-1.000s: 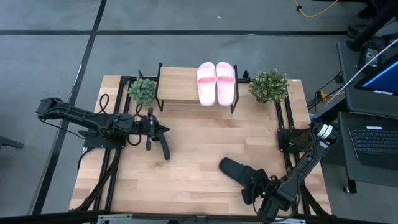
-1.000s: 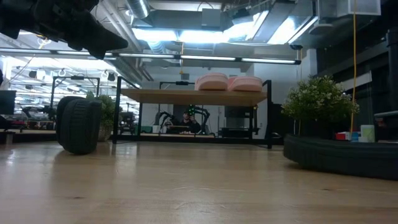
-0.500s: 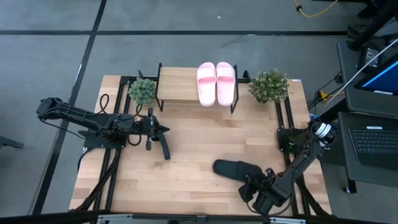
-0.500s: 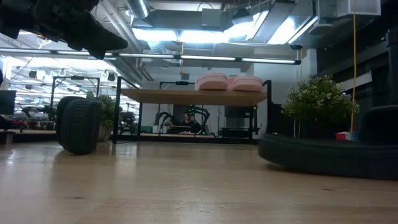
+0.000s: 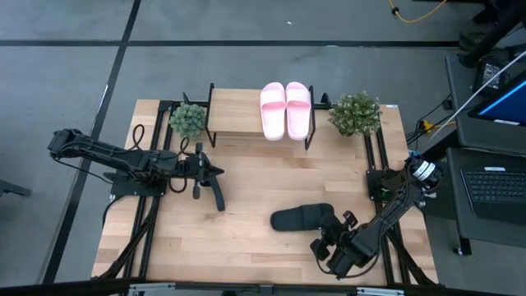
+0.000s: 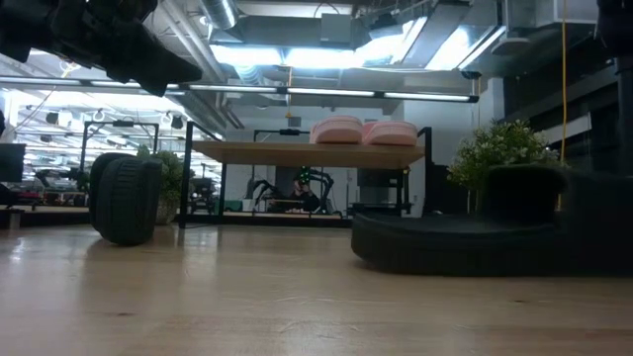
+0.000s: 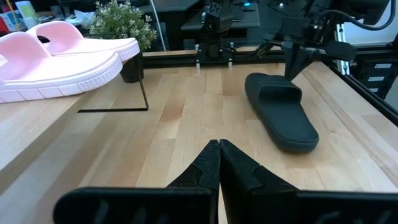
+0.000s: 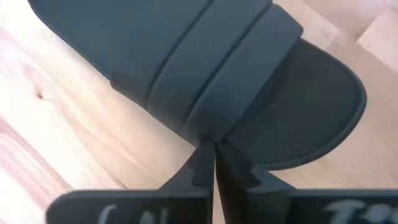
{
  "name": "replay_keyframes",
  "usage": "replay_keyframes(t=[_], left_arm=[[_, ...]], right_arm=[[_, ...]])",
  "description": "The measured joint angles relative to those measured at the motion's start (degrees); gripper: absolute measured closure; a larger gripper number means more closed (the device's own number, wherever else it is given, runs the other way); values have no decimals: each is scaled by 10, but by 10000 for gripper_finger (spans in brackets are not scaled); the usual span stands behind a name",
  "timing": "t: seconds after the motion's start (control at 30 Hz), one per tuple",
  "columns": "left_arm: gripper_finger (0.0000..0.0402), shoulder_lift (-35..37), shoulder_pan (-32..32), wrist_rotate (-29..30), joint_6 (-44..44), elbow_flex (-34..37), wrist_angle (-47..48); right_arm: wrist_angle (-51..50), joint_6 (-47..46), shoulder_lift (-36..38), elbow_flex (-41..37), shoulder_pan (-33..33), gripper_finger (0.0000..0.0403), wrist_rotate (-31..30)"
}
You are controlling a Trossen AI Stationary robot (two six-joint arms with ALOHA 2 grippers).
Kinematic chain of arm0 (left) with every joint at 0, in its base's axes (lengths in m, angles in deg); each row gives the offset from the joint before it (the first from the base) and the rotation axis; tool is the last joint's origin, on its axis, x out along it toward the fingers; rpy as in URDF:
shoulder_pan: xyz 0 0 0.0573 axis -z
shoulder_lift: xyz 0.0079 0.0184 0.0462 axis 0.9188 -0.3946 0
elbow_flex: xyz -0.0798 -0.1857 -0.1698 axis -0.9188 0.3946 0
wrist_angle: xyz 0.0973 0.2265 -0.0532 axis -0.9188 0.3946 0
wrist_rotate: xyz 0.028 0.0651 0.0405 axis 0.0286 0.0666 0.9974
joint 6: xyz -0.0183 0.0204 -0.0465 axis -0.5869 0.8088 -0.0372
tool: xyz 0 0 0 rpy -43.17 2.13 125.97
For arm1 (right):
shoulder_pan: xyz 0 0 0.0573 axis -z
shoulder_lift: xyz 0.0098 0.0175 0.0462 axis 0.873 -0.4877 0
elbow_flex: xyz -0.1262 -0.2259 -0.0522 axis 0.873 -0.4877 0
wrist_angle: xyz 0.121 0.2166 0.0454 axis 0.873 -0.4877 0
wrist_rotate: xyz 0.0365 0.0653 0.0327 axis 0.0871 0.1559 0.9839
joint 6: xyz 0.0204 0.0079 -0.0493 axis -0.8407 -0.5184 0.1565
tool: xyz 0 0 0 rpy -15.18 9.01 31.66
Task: Pick and place slides into the shelf
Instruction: Put the bottom black slipper on the shelf
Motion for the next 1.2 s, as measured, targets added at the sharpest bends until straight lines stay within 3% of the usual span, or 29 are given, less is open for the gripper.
replay_keyframes(t=[0.23,0.73,1.2], left_arm=[[401,0,0,0,0,0,0],[401,0,0,0,0,0,0],[401,0,0,0,1,0,-1]], right_arm=[[-18,27,0,0,10,399,-14],[-18,66,0,0,10,402,-126],[4,185,0,0,56,403,-198]])
